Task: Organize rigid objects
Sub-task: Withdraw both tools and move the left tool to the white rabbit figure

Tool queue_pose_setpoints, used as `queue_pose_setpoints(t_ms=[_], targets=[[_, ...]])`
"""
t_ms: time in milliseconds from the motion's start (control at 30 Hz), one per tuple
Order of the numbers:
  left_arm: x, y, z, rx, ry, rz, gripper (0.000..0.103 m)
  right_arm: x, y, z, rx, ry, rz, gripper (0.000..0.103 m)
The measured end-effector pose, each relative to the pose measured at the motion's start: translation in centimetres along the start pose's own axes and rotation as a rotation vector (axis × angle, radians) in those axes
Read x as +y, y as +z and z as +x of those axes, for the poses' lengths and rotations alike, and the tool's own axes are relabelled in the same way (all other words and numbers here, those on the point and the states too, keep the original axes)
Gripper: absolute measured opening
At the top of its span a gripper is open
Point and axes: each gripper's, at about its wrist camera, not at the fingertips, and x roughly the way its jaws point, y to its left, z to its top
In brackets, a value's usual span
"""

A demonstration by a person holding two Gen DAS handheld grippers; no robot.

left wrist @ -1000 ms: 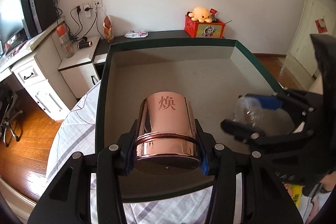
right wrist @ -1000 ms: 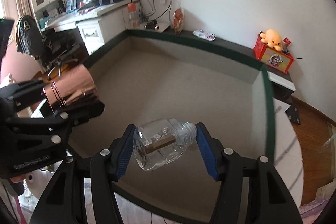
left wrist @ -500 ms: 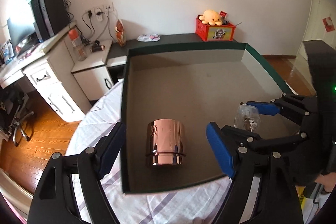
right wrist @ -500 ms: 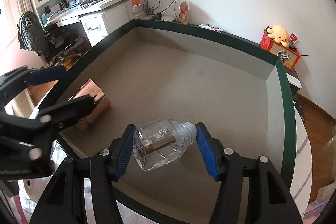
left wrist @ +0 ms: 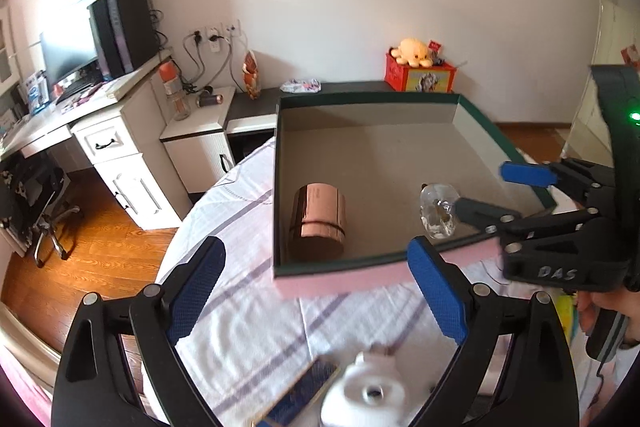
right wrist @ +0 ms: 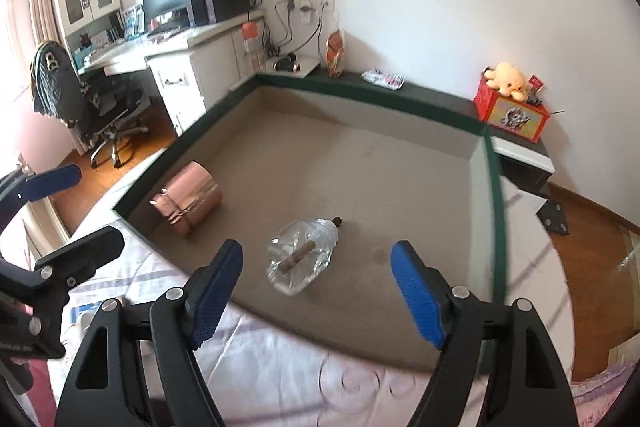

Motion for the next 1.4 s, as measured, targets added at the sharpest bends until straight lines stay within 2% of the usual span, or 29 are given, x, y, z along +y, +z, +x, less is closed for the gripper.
queue_pose_setpoints(t_ms=[267,400,467,500,533,567,600,700,933,1167,1400], targets=[[1.5,-3.5,-8.2,-0.113,0.015,-0.048,0.103,-1.2,-3.9,-10.8,-0.185,-0.065,0.056,0.083],[2.1,-5.8,-11.8,-0.163,0.008,-0.081,0.103,-1.7,-7.6,-15.9,-0.281,-0.159,0.087,0.084],[2.2,-7.1,-13.4,-0.19,-0.082,-0.102,0.103,-1.1,-9.3,-18.2,-0.362,-0.216,0.09,0.085],[2.4,-7.9,-14.2,-0.201,-0.137,-0.124,0.103,-0.5,-10.5,-19.4,-0.4,-0.256,0.077,0.09],[2.4,-8.3,-14.6,-0.209,-0.157,-0.138,0.103,-0.1,-11.2,-20.0,-0.41,-0.274,0.068,0.094],[2.4,-9.0,-15.1,-0.217,-0.163,-0.153,0.103,0.2,-11.9,-20.5,-0.42,-0.287,0.064,0.103],[2.3,-9.6,-15.6,-0.227,-0.16,-0.167,0.103,0.5,-12.9,-21.0,-0.44,-0.299,0.063,0.103],[1.5,-11.1,-16.1,-0.241,-0.142,-0.17,0.103,0.8,-14.5,-21.3,-0.423,-0.286,0.069,0.103],[-1.9,-13.3,-13.9,-0.151,-0.083,-0.076,0.103,-0.6,-17.9,-20.0,-0.346,-0.259,0.146,0.103],[-4.0,-14.6,-10.6,-0.059,-0.085,-0.03,0.103,-1.7,-20.1,-17.8,-0.265,-0.236,0.187,0.103],[-6.2,-14.8,-7.9,-0.003,-0.078,0.006,0.103,-2.4,-21.0,-15.0,-0.202,-0.215,0.205,0.103]])
